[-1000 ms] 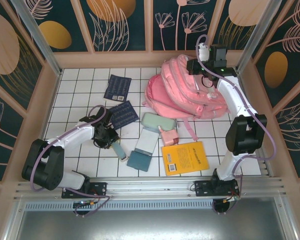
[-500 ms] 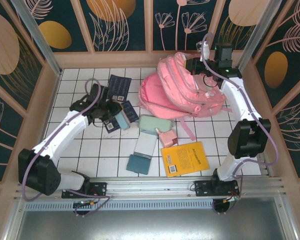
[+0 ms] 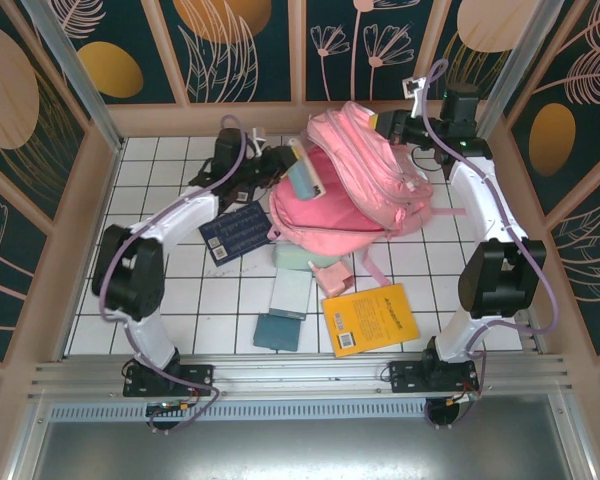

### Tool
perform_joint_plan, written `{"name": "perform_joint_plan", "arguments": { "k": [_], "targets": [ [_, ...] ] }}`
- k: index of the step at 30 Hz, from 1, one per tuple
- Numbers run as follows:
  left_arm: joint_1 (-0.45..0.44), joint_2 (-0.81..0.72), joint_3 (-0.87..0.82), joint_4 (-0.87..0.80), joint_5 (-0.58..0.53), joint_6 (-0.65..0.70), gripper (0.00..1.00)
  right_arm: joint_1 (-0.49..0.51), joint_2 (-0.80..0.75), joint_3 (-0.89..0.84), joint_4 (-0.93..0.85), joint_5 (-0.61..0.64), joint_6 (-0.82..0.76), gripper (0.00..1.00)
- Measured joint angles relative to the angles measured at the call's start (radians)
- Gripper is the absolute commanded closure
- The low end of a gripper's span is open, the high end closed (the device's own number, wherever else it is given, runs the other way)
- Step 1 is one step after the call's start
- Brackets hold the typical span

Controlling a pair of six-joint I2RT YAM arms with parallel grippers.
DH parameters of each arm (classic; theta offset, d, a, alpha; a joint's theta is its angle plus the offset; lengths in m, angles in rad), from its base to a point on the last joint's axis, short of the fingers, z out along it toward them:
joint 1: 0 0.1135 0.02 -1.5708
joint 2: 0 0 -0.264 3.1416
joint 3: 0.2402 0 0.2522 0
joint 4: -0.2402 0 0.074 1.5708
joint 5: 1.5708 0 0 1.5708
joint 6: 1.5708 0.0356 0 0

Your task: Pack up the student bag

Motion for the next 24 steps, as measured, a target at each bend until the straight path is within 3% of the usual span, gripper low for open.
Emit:
{"name": "perform_joint_plan", "arguments": {
  "k": [12, 18, 21, 24],
  "targets": [
    [-0.124, 0.359, 0.3, 0.279, 0.031, -0.219, 0.97, 0.003, 0.01, -0.053, 0.207, 0.002, 0.269, 1.0],
    [-0.166, 0.604, 0.648, 0.202, 0.007, -0.243, 0.74, 0.022, 0.061, -0.044, 0.266, 0.027, 0.333, 1.0],
    [-0.179, 0.724, 0.847, 0.133, 0.005, -0.246, 0.69, 0.024, 0.091, -0.028, 0.283, 0.057, 0.356, 1.0],
    [-0.187, 0.829, 1.009, 0.068, -0.003, -0.247, 0.48, 0.023, 0.113, 0.001, 0.286, 0.085, 0.376, 1.0]
  ]
}}
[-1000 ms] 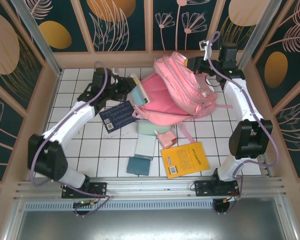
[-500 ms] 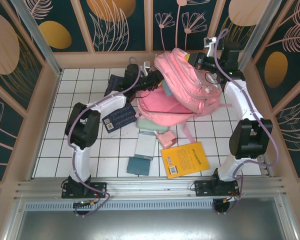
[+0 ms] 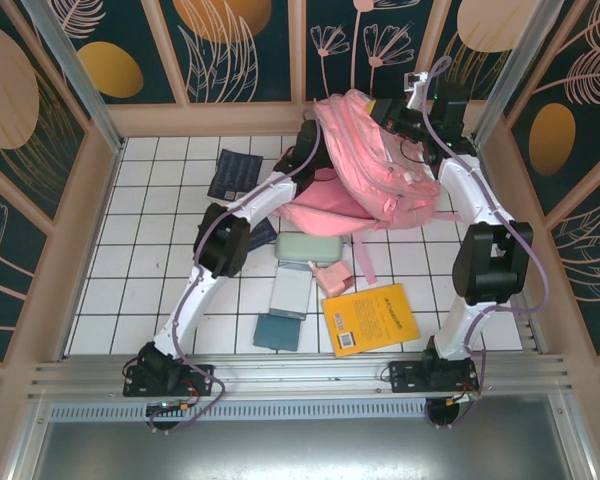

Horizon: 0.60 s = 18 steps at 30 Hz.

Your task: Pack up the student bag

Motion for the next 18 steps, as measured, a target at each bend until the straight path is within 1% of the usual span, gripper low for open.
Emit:
{"name": "perform_joint_plan", "arguments": {
  "k": [3, 8, 9, 15, 18],
  "targets": [
    [-0.007, 0.031, 0.035, -0.053, -0.013, -0.005, 0.31, 0.001, 0.011, 0.013, -0.001, 0.018, 0.011, 1.0],
    [-0.009, 0.031, 0.035, -0.081, -0.014, 0.02, 0.19, 0.001, 0.018, 0.03, -0.015, 0.034, 0.014, 1.0],
    [-0.009, 0.029, 0.035, -0.082, -0.013, 0.025, 0.18, 0.001, 0.018, 0.031, -0.016, 0.035, 0.014, 1.0],
    [-0.008, -0.003, 0.023, -0.119, -0.011, 0.084, 0.18, -0.009, 0.018, 0.032, -0.019, 0.051, 0.013, 1.0],
    [-0.003, -0.095, -0.074, -0.143, -0.01, 0.129, 0.18, -0.031, 0.018, 0.032, -0.019, 0.06, 0.011, 1.0]
  ]
}}
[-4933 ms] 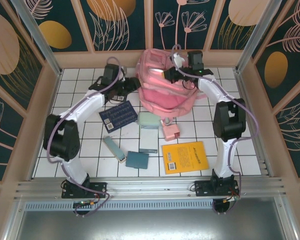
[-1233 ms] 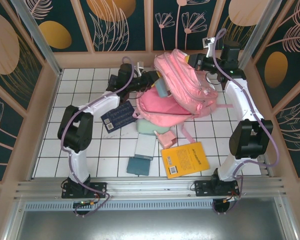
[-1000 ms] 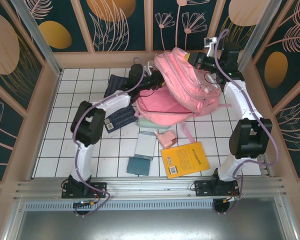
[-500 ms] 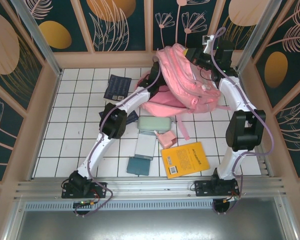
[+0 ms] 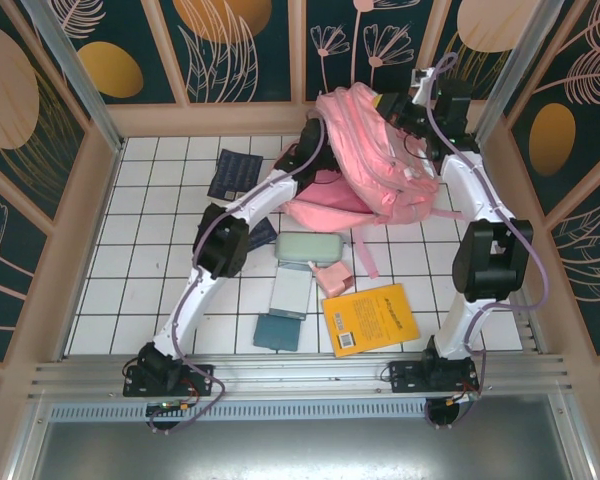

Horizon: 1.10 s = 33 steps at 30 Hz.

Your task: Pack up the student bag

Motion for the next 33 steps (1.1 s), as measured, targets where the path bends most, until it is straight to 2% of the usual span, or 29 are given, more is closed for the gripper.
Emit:
{"name": "perform_joint_plan", "arguments": {
  "k": [8, 16, 20, 25, 28, 33],
  "targets": [
    [0.034, -0.412, -0.383, -0.032, -0.034, 0.124, 0.2, -0.075, -0.008, 0.0, -0.003, 0.021, -0.002, 1.0],
    [0.048, -0.744, -0.644, -0.266, -0.198, 0.23, 0.2, -0.09, -0.024, 0.0, -0.077, 0.083, -0.04, 1.0],
    [0.025, -0.818, -0.695, -0.457, -0.295, 0.256, 0.2, -0.09, -0.031, 0.0, -0.116, 0.116, -0.056, 1.0],
    [-0.042, -0.906, -0.846, -0.632, -0.387, 0.322, 0.19, -0.089, -0.044, 0.0, -0.157, 0.152, -0.083, 1.0],
    [-0.095, -0.901, -0.873, -0.735, -0.445, 0.365, 0.19, -0.087, -0.051, 0.0, -0.176, 0.167, -0.099, 1.0],
    [-0.177, -0.885, -0.884, -0.827, -0.476, 0.386, 0.19, -0.082, -0.053, -0.007, -0.185, 0.174, -0.106, 1.0]
  ]
}}
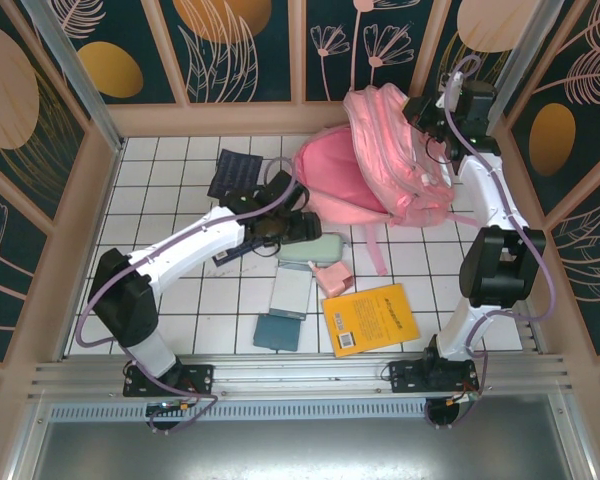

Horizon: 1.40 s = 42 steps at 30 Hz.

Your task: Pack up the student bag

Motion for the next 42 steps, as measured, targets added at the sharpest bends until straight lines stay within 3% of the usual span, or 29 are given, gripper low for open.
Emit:
{"name": "perform_joint_plan", "arguments": {
  "k": [5, 11, 18, 29, 42],
  "targets": [
    [-0.082, 0.077, 0.053, -0.043, -0.014, 0.06, 0.2, 0.001, -0.02, -0.027, 0.0, 0.001, -0.001, 1.0],
    [-0.18, 0.266, 0.234, -0.073, -0.098, 0.338, 0.15, 0.001, -0.035, -0.041, -0.005, 0.001, -0.013, 1.0],
    [-0.184, 0.343, 0.236, -0.078, -0.138, 0.559, 0.15, -0.002, -0.045, -0.051, -0.008, 0.0, -0.019, 1.0],
    [-0.18, 0.386, 0.241, -0.034, 0.011, 0.606, 0.13, -0.016, -0.055, -0.078, 0.008, -0.011, -0.008, 1.0],
    [-0.185, 0.393, 0.198, -0.006, 0.054, 0.606, 0.14, -0.019, -0.058, -0.087, 0.016, -0.011, 0.008, 1.0]
  ]
}}
